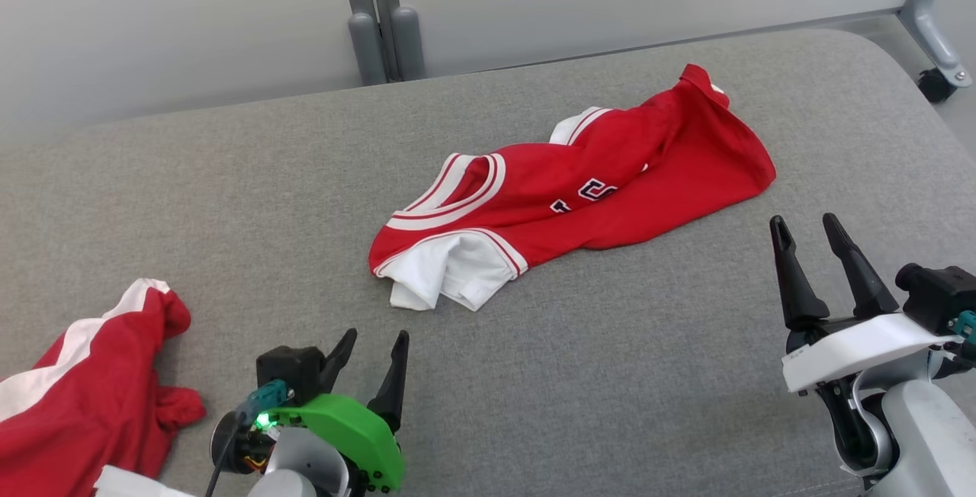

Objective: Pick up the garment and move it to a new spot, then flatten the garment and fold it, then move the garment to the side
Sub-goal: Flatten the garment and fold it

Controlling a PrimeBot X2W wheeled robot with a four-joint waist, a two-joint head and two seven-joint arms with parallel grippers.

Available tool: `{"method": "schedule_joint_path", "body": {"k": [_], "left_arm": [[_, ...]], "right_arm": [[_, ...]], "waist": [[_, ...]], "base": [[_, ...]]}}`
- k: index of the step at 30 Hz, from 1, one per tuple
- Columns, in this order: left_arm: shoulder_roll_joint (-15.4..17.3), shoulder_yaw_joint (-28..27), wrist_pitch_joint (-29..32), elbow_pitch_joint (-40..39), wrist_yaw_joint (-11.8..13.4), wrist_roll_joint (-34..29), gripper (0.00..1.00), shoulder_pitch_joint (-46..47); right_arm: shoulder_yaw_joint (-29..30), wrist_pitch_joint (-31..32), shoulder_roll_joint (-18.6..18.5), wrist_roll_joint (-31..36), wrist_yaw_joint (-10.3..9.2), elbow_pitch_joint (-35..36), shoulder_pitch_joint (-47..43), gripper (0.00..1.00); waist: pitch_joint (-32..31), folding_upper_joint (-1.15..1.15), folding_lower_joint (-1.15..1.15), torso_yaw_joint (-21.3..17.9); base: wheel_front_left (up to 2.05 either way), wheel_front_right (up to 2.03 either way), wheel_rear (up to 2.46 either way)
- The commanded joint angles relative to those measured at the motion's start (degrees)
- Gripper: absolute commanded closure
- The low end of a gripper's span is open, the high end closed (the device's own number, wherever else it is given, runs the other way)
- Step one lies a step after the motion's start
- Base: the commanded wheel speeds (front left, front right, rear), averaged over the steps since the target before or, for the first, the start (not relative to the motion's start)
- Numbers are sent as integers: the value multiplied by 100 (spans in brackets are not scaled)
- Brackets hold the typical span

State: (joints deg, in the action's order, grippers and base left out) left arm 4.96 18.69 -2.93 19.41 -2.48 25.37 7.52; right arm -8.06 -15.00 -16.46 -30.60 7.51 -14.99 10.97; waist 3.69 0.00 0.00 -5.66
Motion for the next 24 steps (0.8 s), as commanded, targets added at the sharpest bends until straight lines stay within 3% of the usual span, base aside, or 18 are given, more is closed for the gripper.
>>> {"method": "schedule_joint_path", "body": {"k": [1,8,17,18,19,20,21,24], "left_arm": [[96,76,223,133,-22,-63,0,195],[110,395,1141,687,-41,-235,0,901],[213,372,1221,1225,17,-289,0,1499],[214,374,1184,1278,12,-279,27,1546],[210,376,1148,1311,-14,-271,43,1582],[210,380,1105,1359,-46,-259,66,1619],[211,388,1078,1402,-64,-248,98,1639],[270,437,1035,1583,-141,-250,100,1710]], "right_arm": [[-13,-23,22,38,-4,0,49,0],[-64,-22,63,56,-4,9,201,0],[-27,-22,138,11,-4,-5,307,0],[-12,-22,146,20,-4,-7,306,0],[7,-22,148,29,-4,-16,301,0],[31,-22,155,41,-4,-36,287,0],[45,-22,163,48,-4,-55,277,0],[4,-21,202,76,-4,-86,258,0]], "waist": [[124,0,0,-130],[395,0,0,-450],[629,0,0,-768],[637,0,0,-769],[636,0,0,-760],[626,0,0,-739],[610,0,0,-717],[534,0,0,-640]], "base": [[0,0,0],[0,0,0],[0,0,0],[0,0,0],[0,0,0],[0,0,0],[0,0,0],[0,0,0]]}}
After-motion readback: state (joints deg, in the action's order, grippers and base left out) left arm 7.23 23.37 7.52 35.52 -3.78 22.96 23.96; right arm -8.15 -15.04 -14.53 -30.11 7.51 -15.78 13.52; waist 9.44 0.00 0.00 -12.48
